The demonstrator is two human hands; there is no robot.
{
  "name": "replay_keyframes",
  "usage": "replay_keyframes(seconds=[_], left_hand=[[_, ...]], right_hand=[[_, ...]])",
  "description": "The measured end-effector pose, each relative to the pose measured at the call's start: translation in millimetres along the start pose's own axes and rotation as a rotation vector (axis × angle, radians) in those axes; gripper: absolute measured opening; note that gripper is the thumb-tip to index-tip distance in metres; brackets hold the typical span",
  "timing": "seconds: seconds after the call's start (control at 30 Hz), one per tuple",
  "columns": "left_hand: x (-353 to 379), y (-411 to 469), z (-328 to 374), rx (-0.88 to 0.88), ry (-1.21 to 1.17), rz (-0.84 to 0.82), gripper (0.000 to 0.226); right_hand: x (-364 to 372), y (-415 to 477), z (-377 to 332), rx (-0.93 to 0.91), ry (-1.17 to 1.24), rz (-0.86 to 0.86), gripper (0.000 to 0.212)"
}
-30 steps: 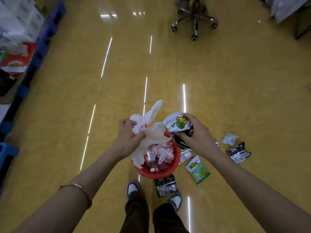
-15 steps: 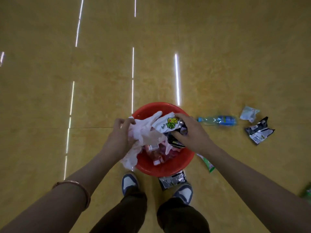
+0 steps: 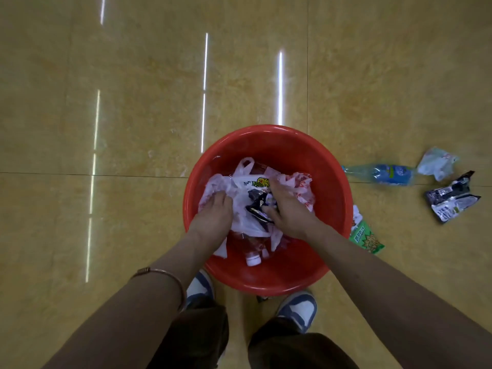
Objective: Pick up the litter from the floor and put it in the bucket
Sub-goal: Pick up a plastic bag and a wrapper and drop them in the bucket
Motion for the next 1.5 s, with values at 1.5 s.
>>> replay_keyframes(seconds=[1.5], left_hand=[[-337.5, -182.2, 108.9, 0.183, -0.124, 0.214, 0.043]], right_hand=[[-257.5, -251.5, -194.8, -0.094, -0.166, 0.355, 0.055]])
Point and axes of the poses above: each hand's wrist, its own y-axis towards the middle knuckle, its own x-axis out of the palm, z = x × y, the point moved 9 cm from there along y, towards the middle knuckle, and after that the axes turned 4 degrees about y, right-handed, at the moved point
